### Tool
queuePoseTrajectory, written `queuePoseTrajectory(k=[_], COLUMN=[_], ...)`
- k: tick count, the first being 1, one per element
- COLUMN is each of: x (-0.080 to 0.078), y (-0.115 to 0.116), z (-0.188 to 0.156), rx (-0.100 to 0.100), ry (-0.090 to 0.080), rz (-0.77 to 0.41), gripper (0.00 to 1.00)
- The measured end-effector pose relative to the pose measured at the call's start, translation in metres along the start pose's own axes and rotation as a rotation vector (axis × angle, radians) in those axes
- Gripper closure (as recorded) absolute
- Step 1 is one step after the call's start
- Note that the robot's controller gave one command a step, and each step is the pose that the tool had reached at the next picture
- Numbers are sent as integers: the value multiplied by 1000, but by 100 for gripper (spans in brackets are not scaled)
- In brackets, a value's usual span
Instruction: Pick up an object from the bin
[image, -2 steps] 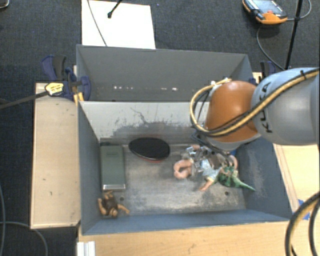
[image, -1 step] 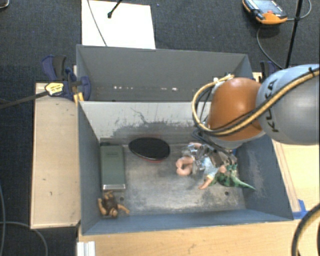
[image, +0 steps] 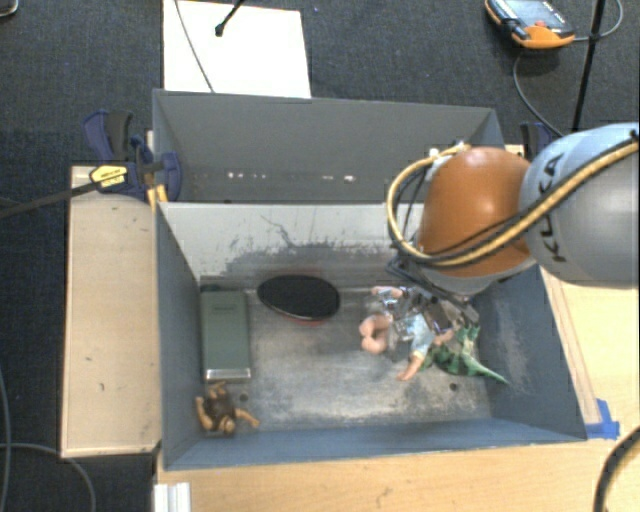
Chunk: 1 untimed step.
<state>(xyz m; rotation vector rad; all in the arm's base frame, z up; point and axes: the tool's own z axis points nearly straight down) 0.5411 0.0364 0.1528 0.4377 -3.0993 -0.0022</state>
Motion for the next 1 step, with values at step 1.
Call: queuePoseTrajectory(k=[1], x=[-12], y=[-2], z=[-64], rx=[2], ry=[-10], rz=[-9], gripper=[100])
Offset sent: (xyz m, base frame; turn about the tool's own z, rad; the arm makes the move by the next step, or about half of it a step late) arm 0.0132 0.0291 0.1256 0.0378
